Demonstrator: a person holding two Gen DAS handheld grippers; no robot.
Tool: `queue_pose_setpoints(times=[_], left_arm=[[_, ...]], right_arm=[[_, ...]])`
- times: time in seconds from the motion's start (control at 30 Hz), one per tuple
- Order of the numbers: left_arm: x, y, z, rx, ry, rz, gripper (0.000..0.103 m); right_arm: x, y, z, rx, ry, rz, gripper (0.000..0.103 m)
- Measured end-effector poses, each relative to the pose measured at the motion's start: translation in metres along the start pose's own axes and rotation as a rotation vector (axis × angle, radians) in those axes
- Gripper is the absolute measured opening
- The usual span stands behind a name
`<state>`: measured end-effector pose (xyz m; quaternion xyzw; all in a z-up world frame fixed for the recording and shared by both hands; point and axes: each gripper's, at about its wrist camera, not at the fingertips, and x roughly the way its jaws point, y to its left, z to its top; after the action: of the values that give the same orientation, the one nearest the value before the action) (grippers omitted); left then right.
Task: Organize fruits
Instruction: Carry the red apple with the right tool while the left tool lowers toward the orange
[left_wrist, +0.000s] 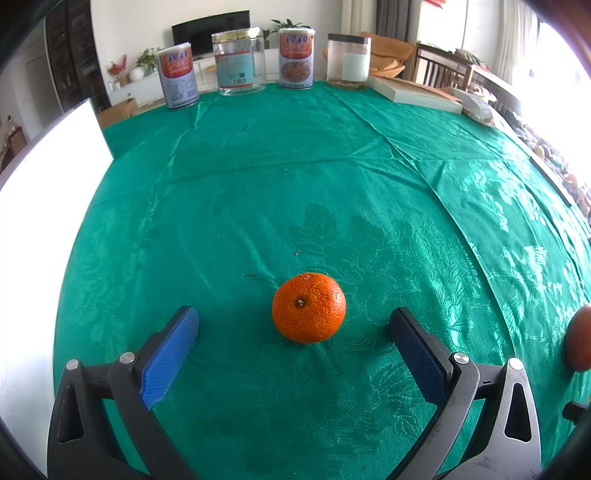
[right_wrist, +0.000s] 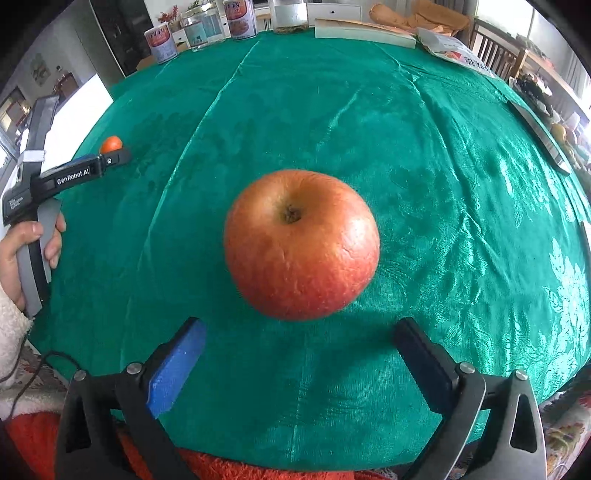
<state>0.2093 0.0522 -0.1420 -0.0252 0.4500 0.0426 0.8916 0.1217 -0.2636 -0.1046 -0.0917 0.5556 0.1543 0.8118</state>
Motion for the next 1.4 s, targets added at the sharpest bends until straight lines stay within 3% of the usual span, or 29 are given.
queue_pose_setpoints(times=[0.43,0.53,0.63,0.7,0.83,1.2,1.27,1.33,1.4], left_arm=[[0.000,0.001,0.000,-0.003,0.000,-0.007,0.102],[-0.005,0.005,-0.001,0.039,0.041,-0.078,0.102],[-0.020,0.021,-0.014,-0.011,0.047,-0.171,0.102],[-0.028,0.024,-0.024,-0.017,0.041,-0.187,0.102],[-0.031,0.005,-0.039,0.119,0.042,-0.079,0.103],[-0.031,0.001,-0.041,0.097,0.004,-0.070,0.103],[-0.030,0.001,-0.037,0.095,0.040,-0.073,0.102],[-0.027,0.000,-0.025,0.092,0.158,-0.077,0.102],[-0.029,0.002,-0.015,0.063,0.240,-0.141,0.101]], right_arm=[[-0.001,0.001,-0.005,-0.005,-0.015,-0.023,0.103],[-0.002,-0.002,-0.006,0.011,-0.018,-0.030,0.103],[-0.003,-0.012,-0.006,0.039,-0.022,-0.039,0.103],[-0.003,-0.013,-0.007,0.047,-0.025,-0.042,0.103],[-0.003,-0.013,-0.007,0.046,-0.026,-0.043,0.103],[-0.004,-0.018,-0.005,0.077,-0.021,-0.055,0.103],[-0.004,-0.020,-0.005,0.079,-0.016,-0.055,0.103],[-0.004,-0.020,-0.004,0.079,-0.011,-0.055,0.103],[-0.004,-0.020,-0.003,0.081,-0.009,-0.056,0.103]])
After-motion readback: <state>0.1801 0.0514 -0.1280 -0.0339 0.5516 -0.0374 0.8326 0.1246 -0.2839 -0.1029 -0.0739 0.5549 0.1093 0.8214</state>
